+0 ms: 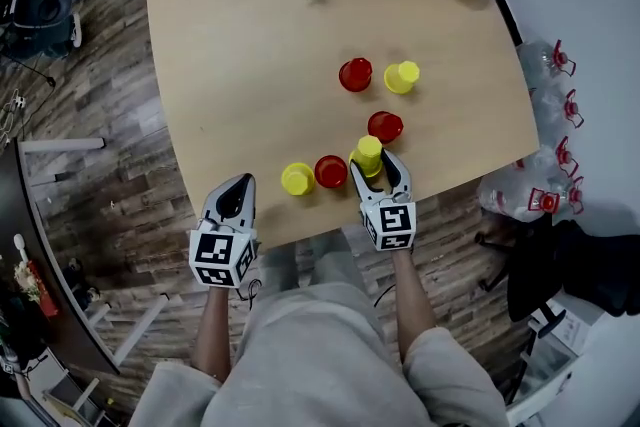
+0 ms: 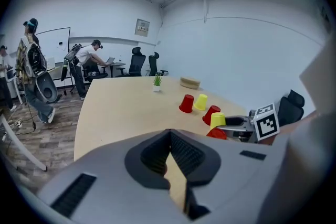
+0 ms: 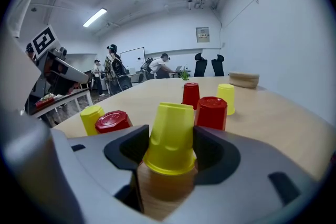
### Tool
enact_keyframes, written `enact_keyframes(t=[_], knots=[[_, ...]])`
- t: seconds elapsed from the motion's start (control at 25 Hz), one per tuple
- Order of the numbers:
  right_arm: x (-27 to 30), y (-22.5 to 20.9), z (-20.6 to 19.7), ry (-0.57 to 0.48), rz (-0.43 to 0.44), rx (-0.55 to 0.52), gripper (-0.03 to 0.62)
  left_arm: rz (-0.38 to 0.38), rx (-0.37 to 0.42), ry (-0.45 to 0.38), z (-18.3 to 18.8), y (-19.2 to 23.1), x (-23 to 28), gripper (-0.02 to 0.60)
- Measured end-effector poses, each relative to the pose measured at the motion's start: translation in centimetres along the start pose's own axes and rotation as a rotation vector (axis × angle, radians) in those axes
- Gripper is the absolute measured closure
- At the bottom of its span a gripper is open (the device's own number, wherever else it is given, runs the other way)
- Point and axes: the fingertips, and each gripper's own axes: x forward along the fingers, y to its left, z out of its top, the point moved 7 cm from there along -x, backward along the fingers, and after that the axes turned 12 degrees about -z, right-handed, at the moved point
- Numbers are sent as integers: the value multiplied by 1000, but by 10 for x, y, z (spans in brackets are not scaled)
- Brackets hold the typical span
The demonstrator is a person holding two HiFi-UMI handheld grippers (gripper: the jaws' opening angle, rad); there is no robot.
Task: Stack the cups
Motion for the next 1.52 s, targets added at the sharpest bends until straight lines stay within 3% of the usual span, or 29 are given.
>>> enact_keyframes(t=[0.76,1.24,1.52], knots=[[-11,9,-23,69,-24,-105,338,2,-6,2,-4,1,-2,571],[-27,6,-16,68,7,-41,301,0,-4,-3,-2,1,-2,571],[-67,8,24,-32,28,18,281,-9,3,-26,8,-5,2,571]])
